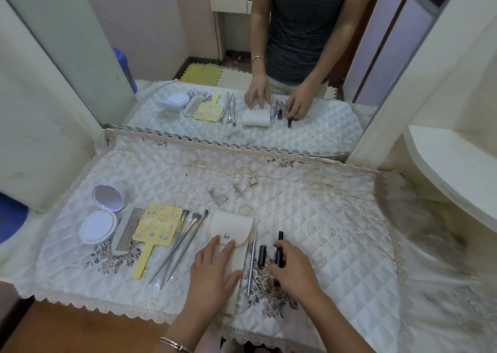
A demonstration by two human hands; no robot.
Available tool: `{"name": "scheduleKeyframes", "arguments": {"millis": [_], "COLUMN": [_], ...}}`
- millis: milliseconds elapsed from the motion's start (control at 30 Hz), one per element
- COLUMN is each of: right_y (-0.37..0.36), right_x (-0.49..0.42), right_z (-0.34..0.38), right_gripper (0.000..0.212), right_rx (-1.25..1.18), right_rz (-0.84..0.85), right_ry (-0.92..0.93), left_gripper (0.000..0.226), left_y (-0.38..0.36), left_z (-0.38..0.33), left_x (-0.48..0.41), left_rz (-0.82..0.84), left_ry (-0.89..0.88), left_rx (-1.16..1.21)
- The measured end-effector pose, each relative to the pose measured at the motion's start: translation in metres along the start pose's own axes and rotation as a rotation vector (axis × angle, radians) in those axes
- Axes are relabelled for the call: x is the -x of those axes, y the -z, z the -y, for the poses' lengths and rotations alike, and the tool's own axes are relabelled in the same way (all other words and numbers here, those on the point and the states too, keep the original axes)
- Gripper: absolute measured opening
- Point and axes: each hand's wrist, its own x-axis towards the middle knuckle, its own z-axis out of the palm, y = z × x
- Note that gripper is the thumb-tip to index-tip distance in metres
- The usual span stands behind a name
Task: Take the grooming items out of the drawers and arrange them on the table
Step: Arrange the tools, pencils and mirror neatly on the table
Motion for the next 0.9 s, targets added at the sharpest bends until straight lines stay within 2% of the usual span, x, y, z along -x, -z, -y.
{"name": "scheduleKeyframes", "arguments": {"millis": [167, 233, 333, 433, 533, 667, 833, 900], "right_y": [0.012, 0.014, 0.012, 0.003, -0.004, -0.003, 0.009, 0.005], "right_x": [0.004, 0.007, 0.007, 0.001, -0.008, -0.006, 0.006, 0.007], "right_z": [-0.017, -0.021, -0.013, 0.003, 0.013, 0.006, -0.018, -0.022], "right_gripper": [0.043, 0.045, 0.051, 0.062, 0.054, 0.049, 0.047, 0.047], "right_rx": [0.059, 0.143, 0.265, 0.402, 0.473, 0.476, 0.489, 0.506], "right_rz": [-0.048, -0.071, -0.131, -0.037, -0.008, -0.093, -0.167, -0.241], "right_ry": [-0.048, -0.045, 0.051, 0.175, 0.249, 0.252, 0.174, 0.200], "left_gripper": [0.062, 0.071, 0.090, 0.103, 0.095, 0.084, 0.089, 0.088], "left_y": [-0.004, -0.004, -0.003, -0.003, -0.007, -0.007, 0.002, 0.004], "left_z": [-0.004, -0.004, -0.007, -0.008, -0.002, 0.003, 0.001, 0.003], "left_x": [-0.001, 0.000, 0.003, 0.006, 0.004, 0.003, 0.006, 0.007], "left_rz": [0.002, -0.009, 0.028, 0.082, 0.046, -0.009, -0.052, -0.086], "left_ry": [-0.002, 0.018, 0.103, 0.108, 0.086, 0.078, 0.102, 0.114], "left_rx": [-0.044, -0.020, 0.050, 0.076, 0.124, 0.145, 0.222, 0.259]}}
